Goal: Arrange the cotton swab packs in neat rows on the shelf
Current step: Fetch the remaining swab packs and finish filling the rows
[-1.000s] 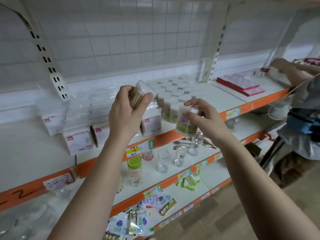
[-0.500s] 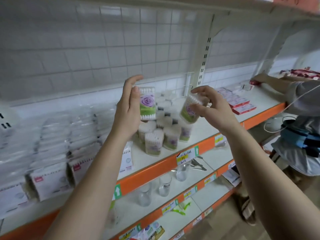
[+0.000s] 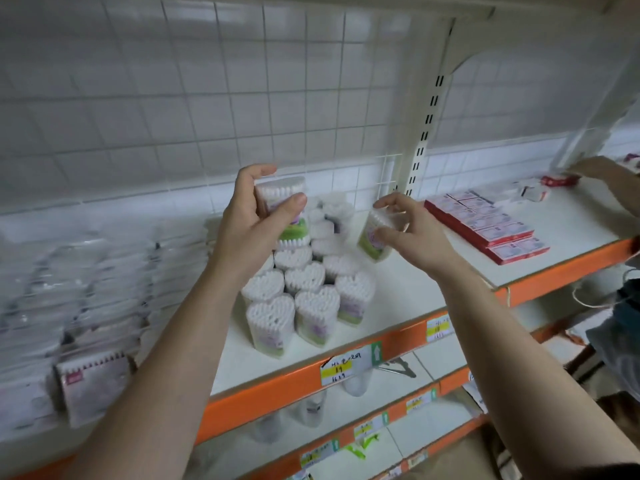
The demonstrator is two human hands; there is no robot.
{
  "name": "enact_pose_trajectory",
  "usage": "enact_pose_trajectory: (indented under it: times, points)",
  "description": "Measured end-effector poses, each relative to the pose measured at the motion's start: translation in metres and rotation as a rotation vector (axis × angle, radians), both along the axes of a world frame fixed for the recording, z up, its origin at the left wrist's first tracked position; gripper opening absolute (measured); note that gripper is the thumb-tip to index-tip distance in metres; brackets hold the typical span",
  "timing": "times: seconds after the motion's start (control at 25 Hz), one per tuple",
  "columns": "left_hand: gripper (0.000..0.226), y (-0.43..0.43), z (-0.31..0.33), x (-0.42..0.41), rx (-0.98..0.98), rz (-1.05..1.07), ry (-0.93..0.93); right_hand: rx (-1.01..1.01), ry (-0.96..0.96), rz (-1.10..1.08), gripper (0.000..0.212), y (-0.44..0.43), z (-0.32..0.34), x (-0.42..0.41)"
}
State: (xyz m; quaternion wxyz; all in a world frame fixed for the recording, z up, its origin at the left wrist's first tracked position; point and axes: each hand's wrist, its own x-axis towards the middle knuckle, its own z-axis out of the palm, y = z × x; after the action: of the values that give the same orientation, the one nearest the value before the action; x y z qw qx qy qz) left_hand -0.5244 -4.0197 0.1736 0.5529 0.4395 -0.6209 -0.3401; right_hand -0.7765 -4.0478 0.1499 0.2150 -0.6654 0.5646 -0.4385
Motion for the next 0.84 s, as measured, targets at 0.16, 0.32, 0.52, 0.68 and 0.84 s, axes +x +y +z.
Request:
enact_pose_trajectory:
  times: [0.16,0.32,0.52,0.68,0.84]
  points:
    - [0.043,-0.003,0.001,-0.021,0.038,0.088,-0.012,0.026,0.100,0.132,0.053,-0.035,-0.020,-0.015]
    - [0.040,-0.008,0.000,-0.036,0.057,0.195,-0.026,0.025,0.210,0.278,0.049,-0.057,-0.038,-0.017]
    - [0.035,-0.011,-0.005,-0.048,0.034,0.293,-0.039,-0.011,0.194,0.342,0.044,-0.076,-0.049,-0.015]
    - [0.054,-0.013,-0.005,-0.050,0.039,0.345,-0.108,-0.012,0.159,0.330,0.041,-0.086,-0.051,-0.014]
    - [0.065,-0.015,0.000,-0.060,0.035,0.369,-0.212,-0.071,0.161,0.308,0.040,-0.094,-0.055,-0.013]
